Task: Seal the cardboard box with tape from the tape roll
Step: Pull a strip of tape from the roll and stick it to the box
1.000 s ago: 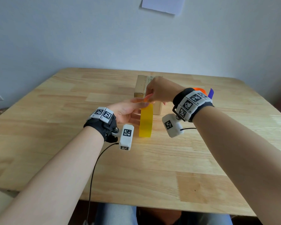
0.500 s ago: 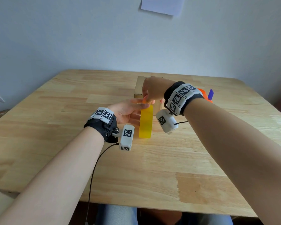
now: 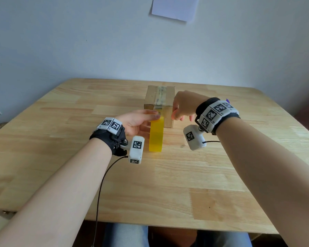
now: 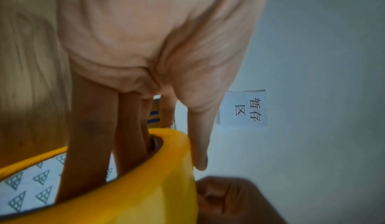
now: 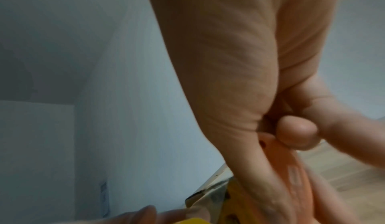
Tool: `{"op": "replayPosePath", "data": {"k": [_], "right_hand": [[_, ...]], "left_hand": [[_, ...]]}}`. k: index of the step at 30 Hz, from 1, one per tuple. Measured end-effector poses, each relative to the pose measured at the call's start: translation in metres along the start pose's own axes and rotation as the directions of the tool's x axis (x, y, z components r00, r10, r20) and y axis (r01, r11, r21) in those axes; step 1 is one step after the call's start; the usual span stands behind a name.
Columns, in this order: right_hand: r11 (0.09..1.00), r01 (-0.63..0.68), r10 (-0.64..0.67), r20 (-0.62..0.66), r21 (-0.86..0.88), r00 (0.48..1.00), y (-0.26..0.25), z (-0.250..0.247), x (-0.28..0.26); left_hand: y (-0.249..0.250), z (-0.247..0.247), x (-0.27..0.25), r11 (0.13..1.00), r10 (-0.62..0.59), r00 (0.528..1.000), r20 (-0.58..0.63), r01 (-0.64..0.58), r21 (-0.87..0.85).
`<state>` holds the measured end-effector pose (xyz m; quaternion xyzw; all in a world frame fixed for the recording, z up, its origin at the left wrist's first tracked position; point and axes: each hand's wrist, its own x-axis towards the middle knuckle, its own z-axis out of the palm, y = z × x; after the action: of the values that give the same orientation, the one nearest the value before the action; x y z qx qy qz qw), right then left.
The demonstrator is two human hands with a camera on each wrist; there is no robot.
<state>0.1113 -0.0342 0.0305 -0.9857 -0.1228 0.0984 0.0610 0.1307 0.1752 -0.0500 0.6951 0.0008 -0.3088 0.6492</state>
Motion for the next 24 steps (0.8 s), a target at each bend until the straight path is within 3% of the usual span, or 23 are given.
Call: {"op": "replayPosePath", "data": {"k": [5, 9, 13, 16, 20, 21, 24], "right_hand": [[0.971, -0.238, 0.228, 0.183, 0.032, 0.956, 0.044, 0.029, -0.011], [0.928, -0.357, 0.322, 0.262, 0.102, 0.91, 0.068, 0.059, -0.027], [0.903, -0.394, 0.344, 0.263, 0.171, 0.901, 0.072, 0.074, -0.039], [0.919, -0.372, 0.328, 0.272, 0.131, 0.905, 0.066, 0.071, -0.044], [0.922, -0.313, 0.279, 0.166, 0.23, 0.946, 0.052, 0.057, -0.024], [0.893, -0.301, 0.261, 0.161, 0.333, 0.952, 0.047, 0.056, -0.019], [0.637, -0.329, 0.188, 0.273, 0.697, 0.943, 0.021, 0.054, -0.011]], "left_hand": [[0.002, 0.002, -0.002, 1.0, -0.003, 1.0, 0.004, 0.003, 0.008], [0.002, 0.004, -0.002, 1.0, -0.002, 1.0, -0.01, 0.002, 0.01], [0.001, 0.006, -0.003, 1.0, 0.007, 0.999, -0.036, -0.007, -0.003], [0.001, 0.006, -0.005, 1.0, 0.006, 0.999, -0.042, -0.007, -0.006], [0.002, 0.009, -0.008, 1.0, 0.013, 0.999, -0.043, -0.014, -0.007], [0.002, 0.01, -0.008, 1.0, 0.014, 0.999, -0.041, -0.015, -0.007], [0.002, 0.012, -0.009, 1.0, 0.007, 1.0, -0.023, -0.007, -0.009]]}}
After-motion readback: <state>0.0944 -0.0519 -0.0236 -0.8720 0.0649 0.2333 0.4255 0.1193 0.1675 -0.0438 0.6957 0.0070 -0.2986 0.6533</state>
